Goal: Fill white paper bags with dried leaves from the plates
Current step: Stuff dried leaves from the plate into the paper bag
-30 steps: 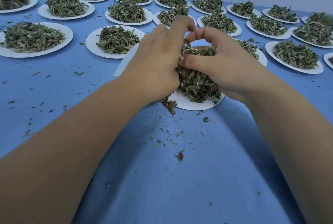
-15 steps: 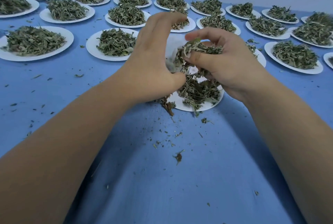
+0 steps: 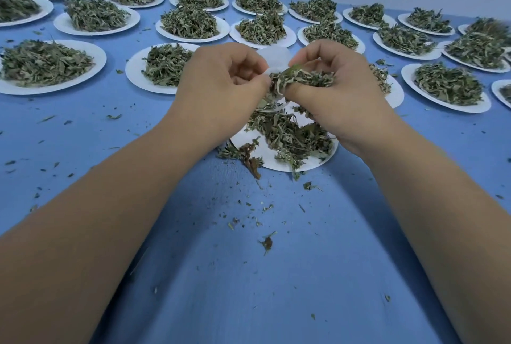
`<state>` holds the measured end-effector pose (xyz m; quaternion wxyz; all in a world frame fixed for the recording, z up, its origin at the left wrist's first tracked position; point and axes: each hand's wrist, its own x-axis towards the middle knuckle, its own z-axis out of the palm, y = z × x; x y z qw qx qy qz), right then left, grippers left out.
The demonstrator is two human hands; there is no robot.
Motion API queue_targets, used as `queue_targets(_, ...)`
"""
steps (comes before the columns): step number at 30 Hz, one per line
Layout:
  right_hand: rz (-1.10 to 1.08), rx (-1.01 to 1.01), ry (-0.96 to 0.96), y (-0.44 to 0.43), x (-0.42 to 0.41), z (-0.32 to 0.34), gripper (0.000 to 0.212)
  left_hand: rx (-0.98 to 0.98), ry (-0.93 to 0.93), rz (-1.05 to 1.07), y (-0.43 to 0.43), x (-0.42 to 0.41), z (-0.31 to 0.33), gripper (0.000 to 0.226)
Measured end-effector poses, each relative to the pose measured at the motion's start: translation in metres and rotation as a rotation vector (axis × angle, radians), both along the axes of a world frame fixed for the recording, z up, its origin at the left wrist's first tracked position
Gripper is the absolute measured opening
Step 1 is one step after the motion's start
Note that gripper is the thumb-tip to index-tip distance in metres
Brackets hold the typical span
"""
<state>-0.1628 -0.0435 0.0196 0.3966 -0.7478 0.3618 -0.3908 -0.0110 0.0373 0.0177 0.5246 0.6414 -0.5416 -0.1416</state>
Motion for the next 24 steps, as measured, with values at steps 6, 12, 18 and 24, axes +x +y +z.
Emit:
queue_targets(6,-0.089,-0.179,0.169,0.0,0.005,0.001,0.031,-0.014,0.08,-0.023,0.002,0.0,0.002,0.007)
queue_targets(12,-0.119,-0.112,0.162,-0.001,0.007,0.001,0.028,0.018,0.102,-0.036,0.001,0.005,0.002,0.008)
queue_targets(18,-0.111,0.066,0.029,-0.004,0.011,-0.003,0.022,0.065,0.027,0.013,-0.003,0.009,-0.001,0.013)
queue_targets(24,-0.207,-0.143,0.21,-0.006,0.018,0.001,0.015,0.052,0.064,-0.054,-0.001,-0.001,0.001,0.012)
